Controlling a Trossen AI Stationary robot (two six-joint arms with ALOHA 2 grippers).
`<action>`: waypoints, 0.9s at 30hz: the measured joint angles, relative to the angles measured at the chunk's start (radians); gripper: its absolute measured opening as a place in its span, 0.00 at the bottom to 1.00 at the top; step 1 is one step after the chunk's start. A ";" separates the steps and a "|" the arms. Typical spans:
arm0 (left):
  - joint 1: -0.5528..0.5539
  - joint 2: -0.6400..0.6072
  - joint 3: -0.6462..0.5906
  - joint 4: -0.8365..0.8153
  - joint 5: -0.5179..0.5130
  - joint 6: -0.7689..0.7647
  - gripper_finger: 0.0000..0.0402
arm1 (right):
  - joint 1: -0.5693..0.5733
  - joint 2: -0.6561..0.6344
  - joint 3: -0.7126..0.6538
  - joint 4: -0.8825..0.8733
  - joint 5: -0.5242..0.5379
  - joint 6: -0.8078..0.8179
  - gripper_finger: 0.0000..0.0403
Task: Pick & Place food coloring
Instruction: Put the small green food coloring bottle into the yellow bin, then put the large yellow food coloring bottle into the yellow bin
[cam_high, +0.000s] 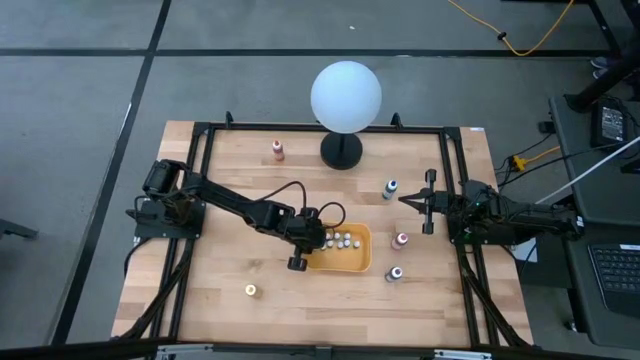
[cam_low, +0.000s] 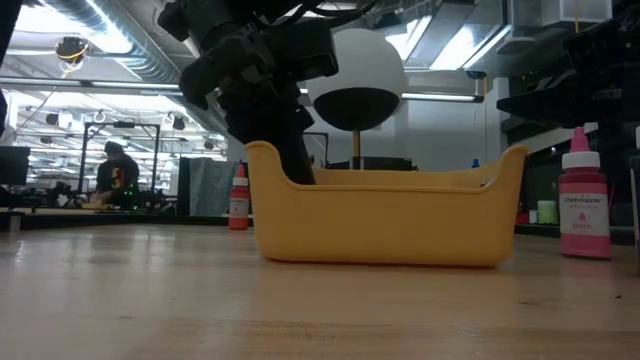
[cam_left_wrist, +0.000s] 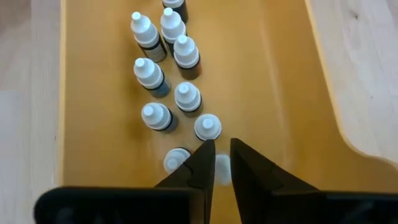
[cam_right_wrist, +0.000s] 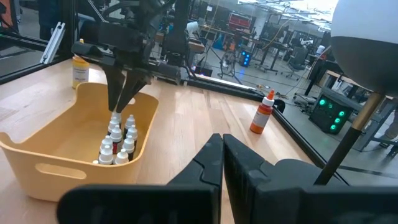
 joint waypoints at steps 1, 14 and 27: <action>0.000 0.000 0.000 -0.001 0.000 -0.001 0.12 | 0.000 0.000 0.000 0.000 0.000 0.000 0.04; 0.000 -0.028 0.011 -0.037 -0.012 0.003 0.14 | 0.000 0.000 0.000 0.000 0.000 0.000 0.04; -0.088 -0.251 0.254 -0.679 -0.176 -0.225 0.14 | 0.000 0.000 0.000 -0.001 0.000 0.000 0.04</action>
